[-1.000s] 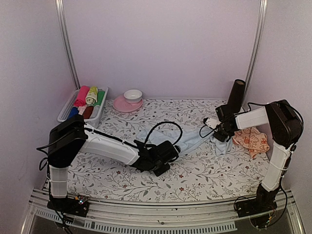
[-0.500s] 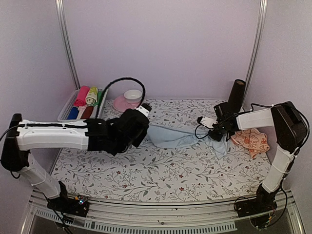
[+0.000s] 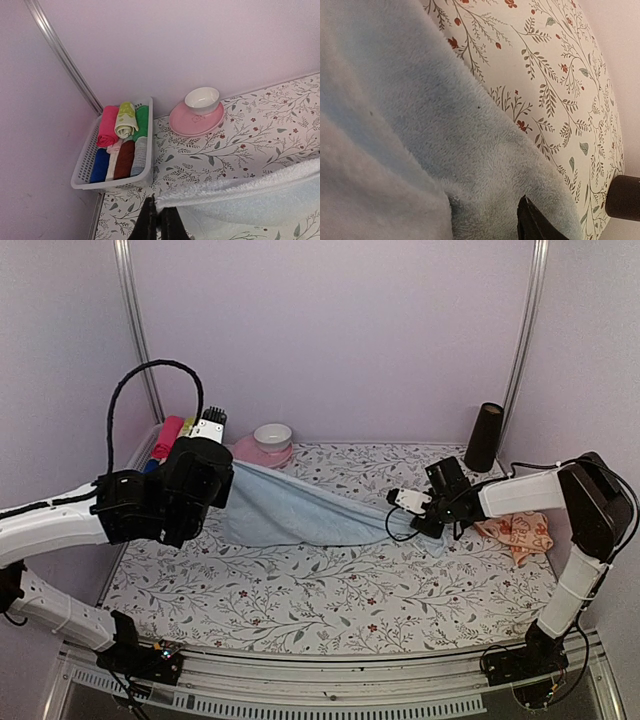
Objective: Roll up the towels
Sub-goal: Adjust the towel at the center of the board.
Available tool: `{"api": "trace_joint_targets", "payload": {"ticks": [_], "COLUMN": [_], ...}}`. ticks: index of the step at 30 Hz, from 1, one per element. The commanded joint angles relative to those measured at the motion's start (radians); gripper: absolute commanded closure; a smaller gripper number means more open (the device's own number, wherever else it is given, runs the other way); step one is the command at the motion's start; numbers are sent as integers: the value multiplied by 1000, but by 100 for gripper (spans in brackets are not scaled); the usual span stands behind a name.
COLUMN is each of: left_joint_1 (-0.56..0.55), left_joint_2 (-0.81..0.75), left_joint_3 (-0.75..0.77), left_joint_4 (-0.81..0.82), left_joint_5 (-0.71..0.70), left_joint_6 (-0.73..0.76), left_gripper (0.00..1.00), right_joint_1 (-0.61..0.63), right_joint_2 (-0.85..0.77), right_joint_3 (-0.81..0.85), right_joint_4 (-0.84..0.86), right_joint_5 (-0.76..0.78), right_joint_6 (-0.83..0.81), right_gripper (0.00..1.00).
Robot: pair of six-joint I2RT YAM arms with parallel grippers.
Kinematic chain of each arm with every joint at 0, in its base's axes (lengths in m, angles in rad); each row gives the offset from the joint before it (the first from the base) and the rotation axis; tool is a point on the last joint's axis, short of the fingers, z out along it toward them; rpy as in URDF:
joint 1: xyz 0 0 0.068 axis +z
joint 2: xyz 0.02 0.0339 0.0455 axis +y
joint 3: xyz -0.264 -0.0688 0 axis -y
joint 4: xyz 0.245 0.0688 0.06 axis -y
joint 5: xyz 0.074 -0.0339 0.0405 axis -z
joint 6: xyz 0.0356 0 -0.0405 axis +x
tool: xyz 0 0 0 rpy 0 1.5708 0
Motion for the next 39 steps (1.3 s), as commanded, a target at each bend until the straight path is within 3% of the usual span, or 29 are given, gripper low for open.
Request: {"api": "trace_joint_targets", "payload": {"ticks": [1, 10, 14, 16, 18, 19, 24, 28, 34, 39], "left_joint_1": [35, 61, 64, 65, 66, 67, 69, 68, 50, 45], "left_joint_2": [-84, -194, -192, -181, -167, -162, -135, -138, -214, -228], "left_joint_3": [-13, -67, -84, -89, -89, -89, -70, -43, -70, -135], "left_joint_4": [-92, 6, 53, 61, 60, 60, 62, 76, 248, 445], "left_joint_5": [-169, -196, -168, -158, -149, -146, -149, -178, -220, -236], "left_joint_6": [-76, 7, 38, 43, 41, 40, 57, 79, 231, 383], "left_gripper": [100, 100, 100, 100, 100, 100, 100, 100, 100, 100], "right_joint_1": [-6, -9, -23, -26, -26, -26, -39, -58, -56, -50], "right_joint_2": [-24, -2, -9, -18, -34, -47, -199, -408, -639, -599], "right_joint_3": [-30, -42, -43, -50, -51, -49, -2, 67, 154, 200], "right_joint_4": [49, 136, 143, 138, 106, 89, 75, 37, -342, -499], "right_joint_5": [85, 220, 165, 97, 26, 3, 145, 128, -237, -277], "right_joint_6": [-34, -37, -24, -12, -6, -5, -77, -82, -204, -250], "right_gripper": [52, 53, 58, 71, 94, 97, 98, 98, 96, 94]}}
